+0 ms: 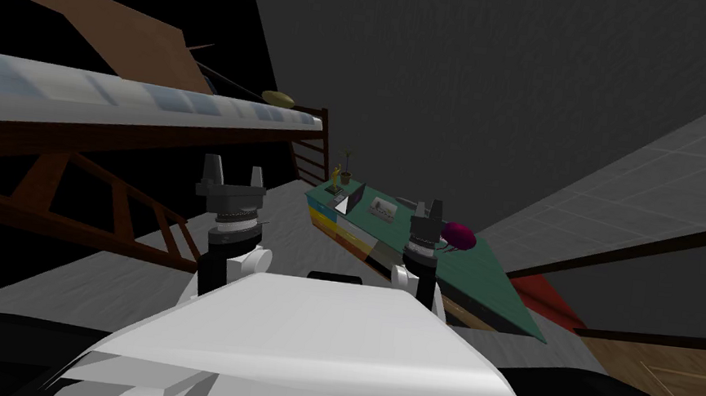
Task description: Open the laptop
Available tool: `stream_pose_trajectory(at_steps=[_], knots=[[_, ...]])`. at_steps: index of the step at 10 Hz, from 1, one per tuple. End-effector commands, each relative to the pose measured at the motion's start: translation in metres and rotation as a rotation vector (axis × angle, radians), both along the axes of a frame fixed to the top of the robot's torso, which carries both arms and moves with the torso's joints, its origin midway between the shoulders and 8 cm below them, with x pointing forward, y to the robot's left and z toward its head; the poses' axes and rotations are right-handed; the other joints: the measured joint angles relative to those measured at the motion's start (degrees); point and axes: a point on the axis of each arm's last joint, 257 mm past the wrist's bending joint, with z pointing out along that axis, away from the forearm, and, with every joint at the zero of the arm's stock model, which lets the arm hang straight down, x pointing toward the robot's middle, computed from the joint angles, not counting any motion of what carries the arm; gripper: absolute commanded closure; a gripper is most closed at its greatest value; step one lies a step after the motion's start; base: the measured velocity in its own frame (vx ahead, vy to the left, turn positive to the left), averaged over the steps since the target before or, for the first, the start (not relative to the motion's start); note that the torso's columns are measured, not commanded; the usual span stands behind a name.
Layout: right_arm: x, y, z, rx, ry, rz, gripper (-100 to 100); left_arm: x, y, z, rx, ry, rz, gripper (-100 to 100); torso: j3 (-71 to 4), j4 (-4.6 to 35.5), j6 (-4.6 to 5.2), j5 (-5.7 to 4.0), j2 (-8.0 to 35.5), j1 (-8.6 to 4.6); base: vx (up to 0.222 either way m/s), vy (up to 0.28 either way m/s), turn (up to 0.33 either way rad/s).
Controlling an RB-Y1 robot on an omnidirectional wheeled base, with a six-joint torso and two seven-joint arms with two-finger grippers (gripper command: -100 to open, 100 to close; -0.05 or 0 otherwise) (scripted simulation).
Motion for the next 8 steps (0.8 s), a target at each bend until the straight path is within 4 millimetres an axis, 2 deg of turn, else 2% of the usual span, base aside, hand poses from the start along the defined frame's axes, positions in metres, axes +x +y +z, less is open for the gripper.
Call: stream_pose_trajectory(at_steps=[1,8], knots=[[0.0000,0.0000,0.0000,0.000,0.000,0.000,0,0.0000,0.0000,0.0000,0.000,0.000,0.000,0,-4.67,2.35,0.00,0.00,2.32,0.00,0.000,0.000,0.000],[-0.0001,0.0000,0.0002,0.000,0.000,0.000,0,-0.0001,0.0000,0.0001,0.000,0.000,0.000,0,-62.27,31.14,0.00,0.00,31.16,0.00,0.000,0.000,0.000]])
